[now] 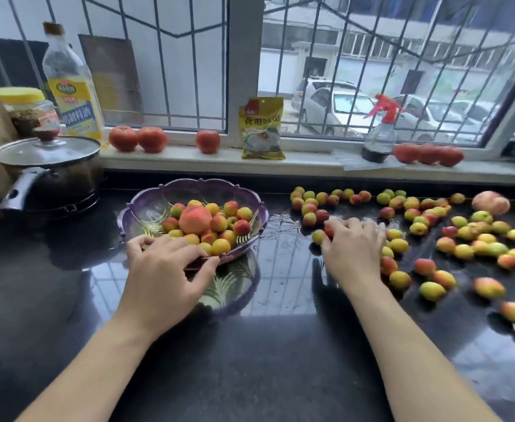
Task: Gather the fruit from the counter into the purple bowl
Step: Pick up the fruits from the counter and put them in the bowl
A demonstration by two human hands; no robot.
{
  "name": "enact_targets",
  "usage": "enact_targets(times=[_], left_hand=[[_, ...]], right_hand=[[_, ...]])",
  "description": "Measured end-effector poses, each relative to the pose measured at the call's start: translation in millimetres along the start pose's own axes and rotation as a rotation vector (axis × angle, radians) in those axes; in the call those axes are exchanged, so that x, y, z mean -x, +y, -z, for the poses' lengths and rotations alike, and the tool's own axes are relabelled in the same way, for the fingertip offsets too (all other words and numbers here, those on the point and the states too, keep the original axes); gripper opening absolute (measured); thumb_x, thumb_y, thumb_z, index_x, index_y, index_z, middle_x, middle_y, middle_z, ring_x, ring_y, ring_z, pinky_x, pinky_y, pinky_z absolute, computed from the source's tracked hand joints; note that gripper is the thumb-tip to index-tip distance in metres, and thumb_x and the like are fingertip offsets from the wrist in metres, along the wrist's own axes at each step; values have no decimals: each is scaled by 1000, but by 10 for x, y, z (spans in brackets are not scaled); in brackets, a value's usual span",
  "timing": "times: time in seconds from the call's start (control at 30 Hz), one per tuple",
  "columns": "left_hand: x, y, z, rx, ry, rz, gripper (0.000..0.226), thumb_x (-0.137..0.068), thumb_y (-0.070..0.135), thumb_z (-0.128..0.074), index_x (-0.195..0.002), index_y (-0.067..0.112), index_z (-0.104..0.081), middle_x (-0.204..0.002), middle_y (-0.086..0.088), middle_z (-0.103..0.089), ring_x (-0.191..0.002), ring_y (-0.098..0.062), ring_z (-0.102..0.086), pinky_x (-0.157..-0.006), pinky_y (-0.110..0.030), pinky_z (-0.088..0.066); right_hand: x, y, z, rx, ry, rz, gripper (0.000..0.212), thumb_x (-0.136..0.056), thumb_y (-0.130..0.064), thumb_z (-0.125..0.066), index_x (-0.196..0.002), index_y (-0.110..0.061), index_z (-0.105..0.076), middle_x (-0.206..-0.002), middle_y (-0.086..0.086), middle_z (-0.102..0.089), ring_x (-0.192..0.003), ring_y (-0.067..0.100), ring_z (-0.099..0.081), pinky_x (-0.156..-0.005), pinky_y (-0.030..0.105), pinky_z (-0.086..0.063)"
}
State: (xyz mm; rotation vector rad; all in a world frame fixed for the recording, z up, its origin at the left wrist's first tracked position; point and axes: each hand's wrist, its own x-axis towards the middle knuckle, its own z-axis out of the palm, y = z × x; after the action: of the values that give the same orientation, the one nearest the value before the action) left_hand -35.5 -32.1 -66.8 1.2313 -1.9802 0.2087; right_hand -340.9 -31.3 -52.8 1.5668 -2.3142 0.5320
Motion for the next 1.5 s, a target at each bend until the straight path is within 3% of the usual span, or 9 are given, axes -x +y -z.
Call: enact_targets(times=[0.1, 0.3, 0.43, 0.5, 0.7, 0.9, 1.13, 1.3, 1.5], left_hand=[[2, 11, -8, 9, 30, -14, 37, -93, 54, -54, -75, 28, -72, -79, 17, -67, -81, -16, -63, -90, -40, -26], [19, 82, -14, 26, 19, -32, 35, -94, 53, -56, -77, 28, -74, -79, 16, -68, -80, -14, -63, -90, -42, -29], [43, 145, -30, 53, 15, -53, 30, -94, 50, -58, -80, 28, -74, -80, 18, -67, -81, -11, -62, -90, -45, -32], [61, 208, -45, 66, 13, -79, 26, -93, 47, -59, -86, 28, -75, -83, 17, -67, -83, -13, -63, -89, -47, -34], [70, 311, -74, 111, 9, -158, 22, -94, 39, -60, -98, 27, -78, -85, 16, -71, -84, -16, -67, -89, -46, -38], [48, 247, -31, 187, 14, -174, 22, -94, 33, -61, -98, 24, -80, -86, 17, -74, -81, -13, -65, -88, -47, -43], [41, 208, -12, 174, -4, -161, 24, -94, 36, -60, -98, 24, -81, -89, 17, -75, -86, -12, -67, -90, -48, -43], [46, 213, -6, 153, -15, -149, 26, -94, 38, -59, -97, 24, -81, -89, 16, -75, -86, -11, -67, -91, -49, -42], [47, 231, -7, 149, -21, -154, 25, -95, 36, -59, -96, 23, -80, -89, 16, -75, -85, -10, -68, -91, -48, -42]], right_hand=[[-8, -129, -42, 123, -57, -9, 31, -96, -44, -55, -121, -29, -67, -129, 9, -60, -130, 36, -43, -120, 62, -2], [-54, -130, -57, 41, 3, -81, 23, -96, -35, -61, -113, -20, -64, -116, 8, -68, -123, 34, -51, -121, 60, -7], [-26, -156, 226, -418, 217, -4, 24, -95, -30, -67, -109, -11, -66, -95, 4, -64, -101, 25, -51, -95, 41, -40], [82, -288, 371, -636, 177, 118, 20, -94, -28, -68, -108, -14, -66, -87, -13, -52, -96, 15, -48, -81, 29, -39], [265, -622, 296, -698, -68, 288, 30, -95, -28, -63, -125, -26, -63, -94, -16, -57, -106, 13, -47, -93, 31, -42], [228, -543, 317, -653, -40, 256, 33, -99, -32, -59, -132, -27, -64, -129, -9, -61, -123, 12, -43, -103, 27, -32], [42, 154, 432, -375, -57, -95, 24, -97, -17, -54, -111, -20, -73, -105, 6, -71, -92, 27, -62, -80, 37, -53], [-66, 471, 417, -243, -103, -291, 22, -94, -26, -58, -113, -23, -69, -112, 7, -70, -108, 33, -57, -89, 41, -52], [-9, 240, 235, -38, -318, -181, 43, -95, -43, -59, -137, -32, -56, -137, 8, -56, -127, 37, -43, -109, 47, -36]])
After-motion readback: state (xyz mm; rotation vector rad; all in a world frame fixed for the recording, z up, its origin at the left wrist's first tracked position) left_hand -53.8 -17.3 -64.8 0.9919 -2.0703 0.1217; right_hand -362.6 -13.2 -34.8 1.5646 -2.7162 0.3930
